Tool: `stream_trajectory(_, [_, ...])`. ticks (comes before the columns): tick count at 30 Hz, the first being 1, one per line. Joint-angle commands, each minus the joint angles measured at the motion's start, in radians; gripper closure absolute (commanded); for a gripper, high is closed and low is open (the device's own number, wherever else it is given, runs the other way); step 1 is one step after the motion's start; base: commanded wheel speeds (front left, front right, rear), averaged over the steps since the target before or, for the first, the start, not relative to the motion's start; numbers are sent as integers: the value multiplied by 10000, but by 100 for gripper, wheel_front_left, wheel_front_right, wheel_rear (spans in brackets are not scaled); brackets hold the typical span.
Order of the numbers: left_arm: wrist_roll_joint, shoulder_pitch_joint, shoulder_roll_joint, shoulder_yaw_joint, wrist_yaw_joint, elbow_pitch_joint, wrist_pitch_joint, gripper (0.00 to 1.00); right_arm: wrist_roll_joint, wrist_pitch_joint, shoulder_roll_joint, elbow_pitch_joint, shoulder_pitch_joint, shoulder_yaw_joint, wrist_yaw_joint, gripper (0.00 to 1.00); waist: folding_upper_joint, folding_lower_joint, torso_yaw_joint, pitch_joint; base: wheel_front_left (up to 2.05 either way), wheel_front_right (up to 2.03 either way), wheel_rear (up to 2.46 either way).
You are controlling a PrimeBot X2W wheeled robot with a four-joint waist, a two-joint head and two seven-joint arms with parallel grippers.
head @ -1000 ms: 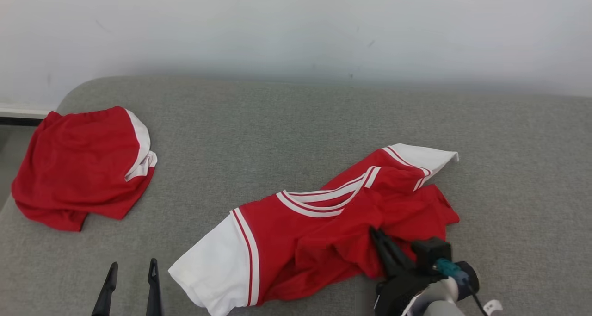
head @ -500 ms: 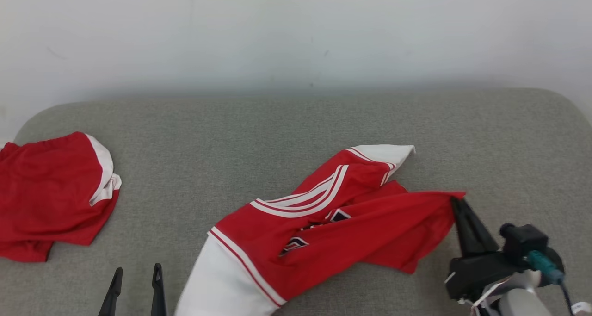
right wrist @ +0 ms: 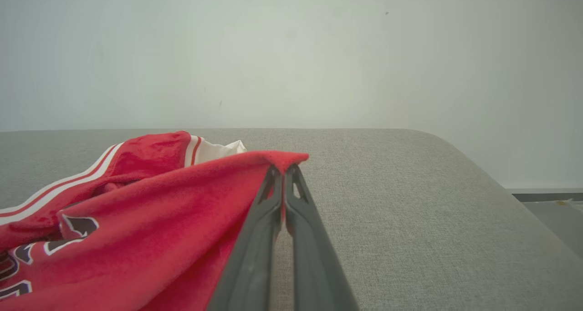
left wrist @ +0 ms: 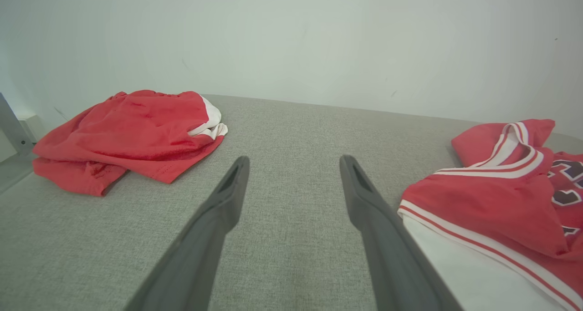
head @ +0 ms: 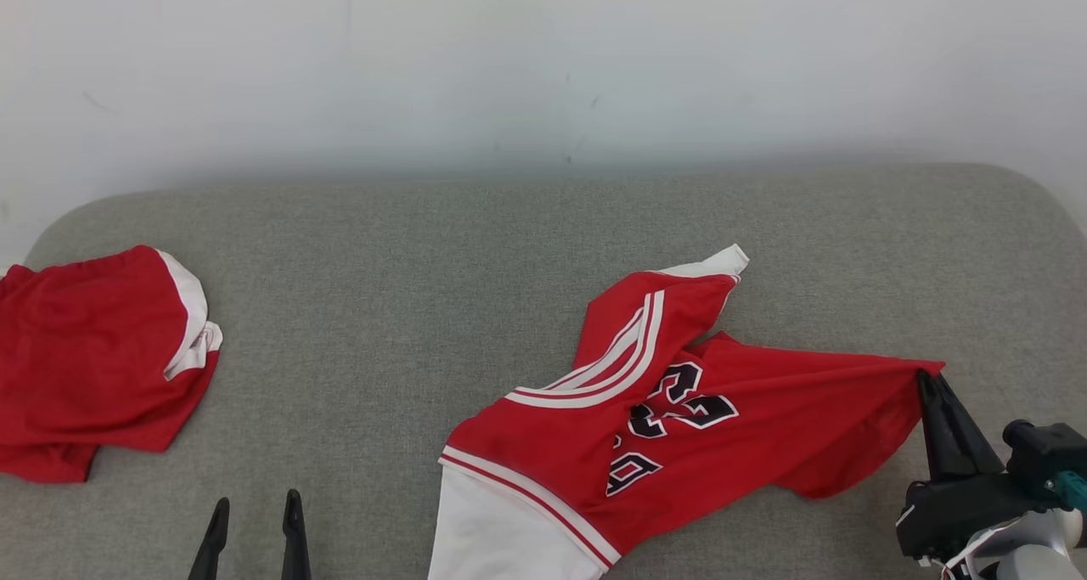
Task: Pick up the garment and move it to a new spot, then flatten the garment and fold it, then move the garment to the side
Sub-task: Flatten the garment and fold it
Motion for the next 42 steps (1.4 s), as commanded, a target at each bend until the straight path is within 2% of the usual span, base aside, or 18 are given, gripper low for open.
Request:
stream_trajectory(1, [-40,102,-9,-26,49,12,-30,0,88,17,59,-35,56,-132,-22,100,0,0,28,15,0,0,0])
stream_trajectory(8, [-71,-36,-9,-69,76,67,-30,0,-256,250,-91,-230,28,-905,-22,100,0,0,176,46,0,0,0])
stream_trajectory(9, [-72,-47,-9,-60,70,71,-30,0,-287,397,-53,-250,48,-931,-22,83,0,0,181,50,0,0,0])
stream_trajectory(10, [-77,-59,-11,-53,82,75,-30,0,-335,402,-54,-301,42,-954,-22,2,0,0,184,57,0,0,0])
stream_trajectory(17, [-87,-36,-10,19,109,73,-30,0,-606,233,180,-638,151,-1234,-22,0,0,0,137,69,0,0,0])
stream_trajectory(25, [13,8,-10,146,100,13,-30,0,-865,65,657,-1650,497,-1186,-22,0,0,0,-20,55,0,0,0])
stream_trajectory(35, [227,38,-8,270,109,-90,-30,0,-1062,-283,1676,-2522,1165,-690,-22,0,0,0,-134,4,0,0,0])
stream_trajectory(42, [418,53,-10,404,137,-92,-30,0,-985,-278,2291,-2929,1920,-736,-22,0,0,0,-73,-39,0,0,0])
